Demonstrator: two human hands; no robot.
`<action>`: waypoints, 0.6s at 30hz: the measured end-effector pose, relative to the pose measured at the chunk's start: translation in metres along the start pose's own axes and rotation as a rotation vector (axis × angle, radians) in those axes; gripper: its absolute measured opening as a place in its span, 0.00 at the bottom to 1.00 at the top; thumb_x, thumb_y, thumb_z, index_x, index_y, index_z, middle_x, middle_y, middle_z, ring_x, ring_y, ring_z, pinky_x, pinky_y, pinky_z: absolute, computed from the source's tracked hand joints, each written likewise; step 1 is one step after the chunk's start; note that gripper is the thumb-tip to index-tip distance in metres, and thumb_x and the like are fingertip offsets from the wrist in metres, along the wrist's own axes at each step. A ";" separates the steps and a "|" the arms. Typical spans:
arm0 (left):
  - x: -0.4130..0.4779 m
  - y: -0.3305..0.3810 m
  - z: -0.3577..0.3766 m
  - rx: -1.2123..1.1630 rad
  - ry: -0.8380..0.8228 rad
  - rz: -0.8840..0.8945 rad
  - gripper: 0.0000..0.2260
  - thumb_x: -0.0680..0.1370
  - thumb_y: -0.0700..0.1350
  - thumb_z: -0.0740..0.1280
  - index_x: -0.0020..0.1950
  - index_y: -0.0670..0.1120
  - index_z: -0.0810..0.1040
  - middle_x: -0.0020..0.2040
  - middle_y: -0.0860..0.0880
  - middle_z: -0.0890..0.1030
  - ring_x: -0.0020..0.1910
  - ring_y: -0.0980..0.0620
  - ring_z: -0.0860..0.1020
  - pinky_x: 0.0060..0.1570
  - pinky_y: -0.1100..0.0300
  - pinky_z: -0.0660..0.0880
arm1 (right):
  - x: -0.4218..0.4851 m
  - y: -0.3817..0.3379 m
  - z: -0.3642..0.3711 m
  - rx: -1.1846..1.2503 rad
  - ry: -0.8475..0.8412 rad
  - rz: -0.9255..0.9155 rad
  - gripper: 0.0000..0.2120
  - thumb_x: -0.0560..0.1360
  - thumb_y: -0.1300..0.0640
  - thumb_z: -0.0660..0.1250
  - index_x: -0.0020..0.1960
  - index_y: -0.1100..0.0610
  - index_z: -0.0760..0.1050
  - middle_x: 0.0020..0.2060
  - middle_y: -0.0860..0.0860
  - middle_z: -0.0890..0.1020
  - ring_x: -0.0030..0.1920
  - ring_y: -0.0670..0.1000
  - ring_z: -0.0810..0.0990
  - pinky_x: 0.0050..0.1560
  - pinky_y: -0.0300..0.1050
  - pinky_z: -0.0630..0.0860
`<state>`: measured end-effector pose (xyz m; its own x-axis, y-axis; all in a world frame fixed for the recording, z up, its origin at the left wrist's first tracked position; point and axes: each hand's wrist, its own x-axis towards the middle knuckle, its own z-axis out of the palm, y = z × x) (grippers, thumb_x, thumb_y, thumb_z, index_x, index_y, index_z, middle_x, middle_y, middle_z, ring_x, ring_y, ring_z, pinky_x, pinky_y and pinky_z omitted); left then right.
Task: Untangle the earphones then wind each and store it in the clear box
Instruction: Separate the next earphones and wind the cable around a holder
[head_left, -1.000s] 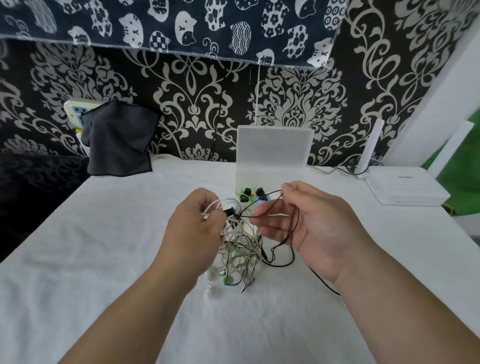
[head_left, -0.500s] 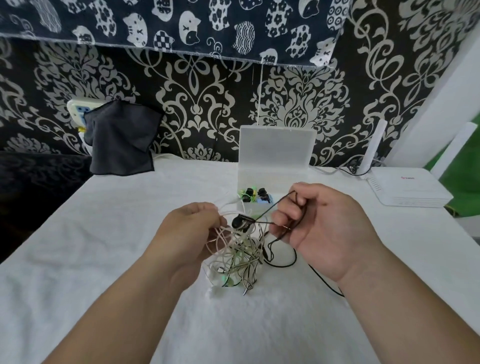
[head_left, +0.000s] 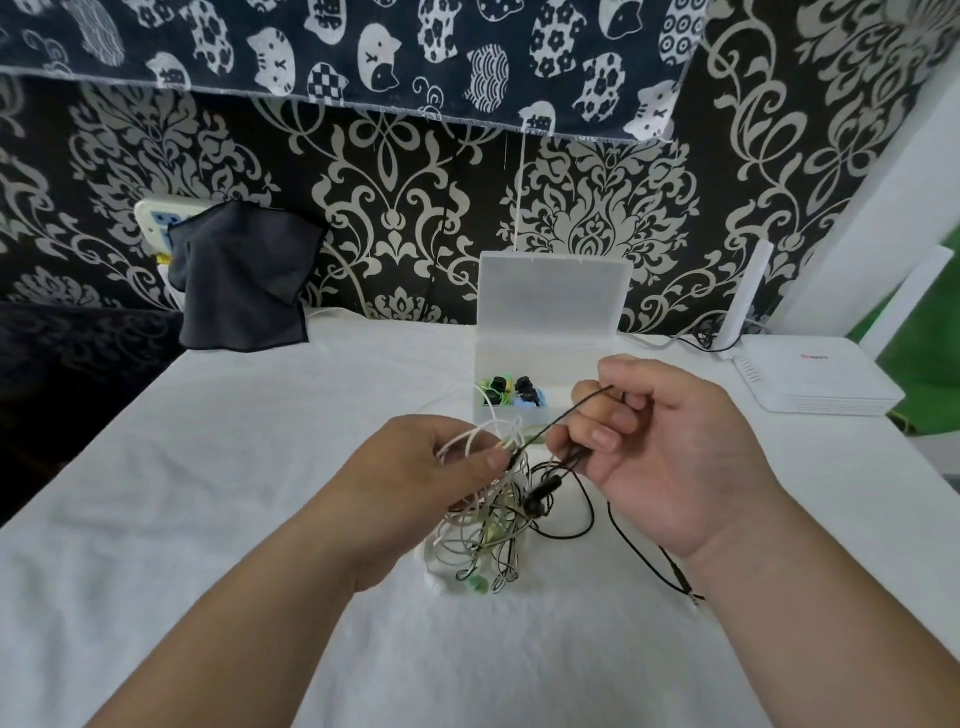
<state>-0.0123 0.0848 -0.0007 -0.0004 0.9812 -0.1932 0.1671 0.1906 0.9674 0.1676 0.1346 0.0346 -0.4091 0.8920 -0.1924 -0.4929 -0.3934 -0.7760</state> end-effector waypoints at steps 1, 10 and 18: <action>-0.001 0.001 0.000 -0.002 0.031 0.010 0.10 0.79 0.44 0.69 0.39 0.46 0.84 0.33 0.48 0.77 0.33 0.53 0.71 0.37 0.61 0.70 | 0.000 0.000 0.000 -0.037 0.013 -0.017 0.16 0.66 0.61 0.67 0.30 0.53 0.60 0.26 0.50 0.58 0.25 0.49 0.61 0.39 0.48 0.76; 0.004 0.002 0.003 -0.256 0.306 -0.155 0.10 0.82 0.40 0.63 0.43 0.40 0.79 0.36 0.41 0.82 0.33 0.45 0.78 0.37 0.56 0.75 | 0.002 0.009 -0.004 -0.430 0.117 -0.005 0.19 0.72 0.77 0.58 0.29 0.59 0.64 0.34 0.59 0.82 0.32 0.57 0.83 0.43 0.54 0.82; 0.002 0.004 -0.001 -0.412 0.247 -0.160 0.05 0.80 0.39 0.67 0.49 0.38 0.81 0.37 0.41 0.84 0.32 0.49 0.79 0.29 0.63 0.74 | 0.002 0.014 -0.005 -0.557 0.175 0.007 0.19 0.72 0.77 0.62 0.29 0.58 0.67 0.35 0.60 0.84 0.33 0.58 0.84 0.39 0.47 0.81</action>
<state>-0.0127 0.0876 0.0034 -0.2357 0.9075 -0.3476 -0.2568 0.2868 0.9229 0.1645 0.1320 0.0204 -0.2544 0.9320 -0.2582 0.0067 -0.2653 -0.9641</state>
